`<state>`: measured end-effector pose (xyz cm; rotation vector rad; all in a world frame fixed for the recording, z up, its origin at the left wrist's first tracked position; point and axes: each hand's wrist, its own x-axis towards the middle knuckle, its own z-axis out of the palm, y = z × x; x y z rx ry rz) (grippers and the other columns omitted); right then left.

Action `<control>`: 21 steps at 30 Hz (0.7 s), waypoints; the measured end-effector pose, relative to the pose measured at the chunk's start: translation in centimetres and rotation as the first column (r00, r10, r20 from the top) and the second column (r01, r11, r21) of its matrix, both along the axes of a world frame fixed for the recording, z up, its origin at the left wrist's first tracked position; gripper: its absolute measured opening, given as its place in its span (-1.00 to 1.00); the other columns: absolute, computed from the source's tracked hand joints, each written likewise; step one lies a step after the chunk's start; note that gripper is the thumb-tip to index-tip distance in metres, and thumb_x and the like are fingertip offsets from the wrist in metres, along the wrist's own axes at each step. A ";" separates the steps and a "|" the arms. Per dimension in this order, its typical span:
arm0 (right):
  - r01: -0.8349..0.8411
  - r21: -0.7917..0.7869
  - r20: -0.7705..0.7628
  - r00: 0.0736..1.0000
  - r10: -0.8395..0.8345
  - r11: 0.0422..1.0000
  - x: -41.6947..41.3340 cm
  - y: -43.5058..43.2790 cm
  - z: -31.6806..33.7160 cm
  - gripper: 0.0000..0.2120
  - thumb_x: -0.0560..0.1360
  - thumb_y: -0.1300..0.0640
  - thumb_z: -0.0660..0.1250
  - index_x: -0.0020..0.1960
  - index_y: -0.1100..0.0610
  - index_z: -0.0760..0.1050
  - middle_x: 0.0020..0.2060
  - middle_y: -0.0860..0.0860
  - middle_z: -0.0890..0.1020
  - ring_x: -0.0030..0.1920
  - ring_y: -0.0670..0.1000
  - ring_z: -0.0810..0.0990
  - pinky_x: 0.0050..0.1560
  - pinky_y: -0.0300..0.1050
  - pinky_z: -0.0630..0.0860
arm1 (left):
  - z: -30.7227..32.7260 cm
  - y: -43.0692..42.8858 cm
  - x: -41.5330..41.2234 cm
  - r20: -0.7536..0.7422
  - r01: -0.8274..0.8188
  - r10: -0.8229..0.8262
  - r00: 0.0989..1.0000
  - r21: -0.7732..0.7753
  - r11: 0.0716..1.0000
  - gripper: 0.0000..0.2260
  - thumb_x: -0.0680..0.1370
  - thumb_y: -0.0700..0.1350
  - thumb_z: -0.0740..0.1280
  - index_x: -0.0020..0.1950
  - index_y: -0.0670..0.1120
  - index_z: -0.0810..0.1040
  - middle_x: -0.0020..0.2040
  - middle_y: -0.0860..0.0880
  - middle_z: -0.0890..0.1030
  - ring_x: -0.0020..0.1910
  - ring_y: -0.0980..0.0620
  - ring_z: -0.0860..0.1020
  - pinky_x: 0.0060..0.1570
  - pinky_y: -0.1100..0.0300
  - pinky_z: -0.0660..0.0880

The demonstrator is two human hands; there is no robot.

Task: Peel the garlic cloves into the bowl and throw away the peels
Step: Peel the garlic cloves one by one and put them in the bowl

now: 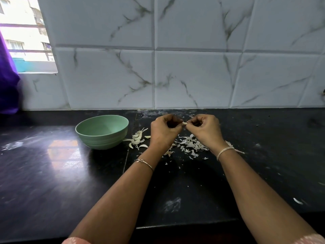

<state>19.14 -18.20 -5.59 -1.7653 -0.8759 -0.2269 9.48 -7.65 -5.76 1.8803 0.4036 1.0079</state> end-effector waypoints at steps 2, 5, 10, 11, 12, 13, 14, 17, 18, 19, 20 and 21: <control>-0.006 0.015 -0.033 0.999 0.006 1.000 0.1 0.0 0.0 -0.92 0.34 0.18 0.52 -0.29 0.08 0.64 -0.42 -0.04 0.64 -0.42 -0.17 0.52 -0.35 -0.22 0.47 | 0.0 0.2 0.0 0.013 0.020 -0.020 1.000 -0.042 0.999 -0.94 0.43 -0.24 0.49 -0.14 -0.10 0.67 -0.23 0.06 0.66 -0.26 0.24 0.58 -0.16 0.45 0.51; -0.060 0.096 -0.146 0.987 0.073 0.994 0.0 0.0 0.1 -0.86 0.36 0.27 0.49 -0.30 0.07 0.62 -0.37 0.04 0.67 -0.32 -0.04 0.61 -0.20 -0.05 0.57 | 0.0 0.5 -0.1 0.063 0.112 -0.102 0.993 -0.168 0.980 -0.90 0.45 -0.30 0.47 -0.14 -0.12 0.66 -0.17 -0.10 0.69 -0.18 0.04 0.64 -0.03 0.15 0.61; -0.147 0.198 -0.266 0.944 0.197 0.969 -0.5 -0.3 0.5 -0.85 0.43 0.37 0.42 -0.25 0.16 0.62 -0.35 0.07 0.68 -0.27 0.01 0.65 -0.08 -0.08 0.61 | 0.1 0.7 -0.5 0.163 0.273 -0.231 0.959 -0.317 0.908 -0.89 0.47 -0.37 0.42 -0.12 -0.18 0.63 -0.23 -0.10 0.64 -0.25 0.08 0.61 -0.11 0.23 0.61; -0.157 0.207 -0.279 0.936 0.212 0.966 -0.6 -0.3 0.6 -0.86 0.45 0.36 0.41 -0.23 0.17 0.62 -0.34 0.07 0.68 -0.29 -0.02 0.65 -0.10 -0.12 0.61 | 0.2 0.7 -0.5 0.173 0.284 -0.238 0.956 -0.322 0.903 -0.89 0.47 -0.38 0.42 -0.12 -0.18 0.63 -0.24 -0.10 0.63 -0.26 0.08 0.60 -0.11 0.23 0.60; -0.168 0.217 -0.295 0.928 0.229 0.962 -0.7 -0.4 0.6 -0.87 0.46 0.34 0.40 -0.22 0.17 0.62 -0.34 0.06 0.69 -0.30 -0.04 0.64 -0.13 -0.16 0.59 | 0.1 0.8 -0.5 0.179 0.283 -0.236 0.955 -0.321 0.904 -0.88 0.47 -0.39 0.41 -0.12 -0.18 0.62 -0.24 -0.11 0.63 -0.25 0.06 0.59 -0.10 0.21 0.59; -0.178 0.225 -0.312 0.918 0.244 0.958 -0.7 -0.4 0.6 -0.88 0.47 0.33 0.40 -0.21 0.18 0.62 -0.34 0.06 0.69 -0.31 -0.05 0.63 -0.16 -0.19 0.58 | 0.1 0.9 -0.4 0.179 0.273 -0.226 0.958 -0.312 0.910 -0.87 0.47 -0.38 0.42 -0.12 -0.16 0.63 -0.23 -0.12 0.63 -0.22 0.03 0.59 -0.07 0.18 0.59; -0.189 0.227 -0.330 0.908 0.258 0.955 -0.7 -0.4 0.7 -0.89 0.49 0.30 0.39 -0.20 0.18 0.62 -0.33 0.05 0.70 -0.31 -0.06 0.63 -0.18 -0.20 0.57 | 0.0 1.0 -0.3 0.174 0.255 -0.210 0.962 -0.296 0.921 -0.86 0.47 -0.37 0.42 -0.13 -0.14 0.63 -0.21 -0.13 0.63 -0.19 0.00 0.59 -0.04 0.12 0.59; -0.216 0.220 -0.349 0.893 0.284 0.951 -0.9 -0.5 0.8 -0.90 0.49 0.27 0.40 -0.19 0.18 0.63 -0.30 0.06 0.70 -0.29 -0.06 0.62 -0.19 -0.20 0.56 | -0.2 1.2 -0.1 0.168 0.207 -0.167 0.972 -0.260 0.943 -0.85 0.46 -0.35 0.45 -0.13 -0.10 0.65 -0.16 -0.14 0.66 -0.15 -0.02 0.61 0.03 0.05 0.58; -0.216 0.210 -0.337 0.899 0.278 0.953 -0.9 -0.5 0.8 -0.92 0.48 0.26 0.42 -0.19 0.17 0.64 -0.29 0.07 0.70 -0.29 -0.06 0.62 -0.19 -0.20 0.57 | -0.2 1.2 -0.1 0.170 0.204 -0.163 0.972 -0.260 0.944 -0.85 0.46 -0.35 0.45 -0.13 -0.10 0.65 -0.15 -0.14 0.67 -0.15 -0.01 0.61 0.03 0.06 0.59; -0.209 0.196 -0.320 0.910 0.264 0.958 -0.9 -0.5 0.8 -0.95 0.46 0.27 0.45 -0.18 0.18 0.64 -0.28 0.10 0.69 -0.30 -0.05 0.62 -0.18 -0.19 0.57 | -0.2 1.1 -0.1 0.175 0.208 -0.166 0.971 -0.265 0.942 -0.85 0.45 -0.35 0.45 -0.13 -0.10 0.65 -0.14 -0.14 0.67 -0.15 0.00 0.61 0.03 0.08 0.59; -0.196 0.184 -0.304 0.921 0.245 0.963 -0.9 -0.5 0.7 -0.97 0.43 0.28 0.47 -0.17 0.20 0.64 -0.27 0.13 0.69 -0.30 -0.05 0.62 -0.18 -0.18 0.58 | -0.2 1.0 -0.1 0.181 0.219 -0.174 0.968 -0.270 0.938 -0.85 0.45 -0.36 0.45 -0.12 -0.11 0.64 -0.14 -0.14 0.67 -0.15 0.01 0.61 0.00 0.11 0.60; -0.180 0.178 -0.293 0.929 0.227 0.967 -0.9 -0.4 0.7 -0.96 0.42 0.30 0.49 -0.15 0.22 0.65 -0.25 0.15 0.69 -0.29 -0.04 0.63 -0.18 -0.18 0.59 | -0.2 0.9 -0.1 0.190 0.234 -0.186 0.964 -0.276 0.932 -0.85 0.45 -0.36 0.44 -0.11 -0.12 0.64 -0.15 -0.14 0.67 -0.17 0.03 0.61 -0.04 0.15 0.59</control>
